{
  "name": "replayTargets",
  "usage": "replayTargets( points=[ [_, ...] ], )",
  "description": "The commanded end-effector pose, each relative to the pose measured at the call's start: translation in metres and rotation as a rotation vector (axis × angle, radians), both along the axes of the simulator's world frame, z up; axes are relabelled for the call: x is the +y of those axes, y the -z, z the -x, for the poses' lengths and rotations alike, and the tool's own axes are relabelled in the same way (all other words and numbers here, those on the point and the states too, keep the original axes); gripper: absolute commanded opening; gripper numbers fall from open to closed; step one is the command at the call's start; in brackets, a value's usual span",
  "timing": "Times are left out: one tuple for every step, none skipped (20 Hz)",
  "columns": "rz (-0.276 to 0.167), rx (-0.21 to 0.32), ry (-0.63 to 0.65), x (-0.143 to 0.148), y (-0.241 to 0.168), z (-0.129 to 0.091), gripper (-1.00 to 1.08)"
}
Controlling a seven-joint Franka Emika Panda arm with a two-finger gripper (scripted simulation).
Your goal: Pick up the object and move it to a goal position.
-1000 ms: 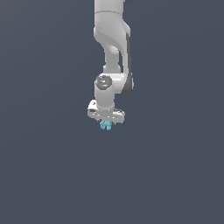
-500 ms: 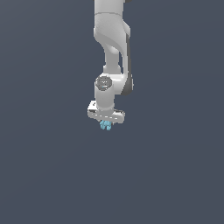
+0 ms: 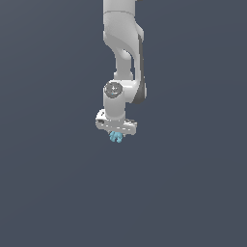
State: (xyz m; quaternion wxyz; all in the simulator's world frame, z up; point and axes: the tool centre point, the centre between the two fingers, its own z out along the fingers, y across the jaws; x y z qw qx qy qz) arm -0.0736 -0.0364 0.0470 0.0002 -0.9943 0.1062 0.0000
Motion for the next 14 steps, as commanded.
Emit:
replayTargets(
  points=[
    [0.000, -0.001, 0.000, -0.004, -0.007, 0.003, -1.00],
    [0.000, -0.001, 0.000, -0.007, -0.011, 0.004, -1.00],
    [0.000, -0.001, 0.001, -0.009, -0.015, 0.006, -1.00],
    [0.000, -0.001, 0.001, -0.012, -0.019, 0.008, -1.00],
    [0.000, -0.001, 0.001, -0.015, -0.024, 0.010, -1.00],
    [0.000, -0.001, 0.001, -0.018, -0.030, 0.012, -1.00],
    [-0.001, -0.001, 0.001, -0.022, -0.035, 0.014, -1.00],
    [-0.001, -0.001, 0.001, -0.026, -0.042, 0.017, -1.00],
    [-0.001, -0.001, 0.001, -0.030, -0.049, 0.020, -1.00],
    [-0.001, -0.001, 0.001, -0.034, -0.056, 0.023, -1.00],
    [-0.001, 0.000, 0.001, -0.039, -0.063, 0.025, -1.00],
    [-0.001, 0.000, 0.001, -0.043, -0.069, 0.028, -1.00],
    [-0.001, 0.000, 0.001, -0.047, -0.076, 0.030, -1.00],
    [-0.001, 0.000, 0.001, -0.050, -0.081, 0.032, -1.00]
  ],
)
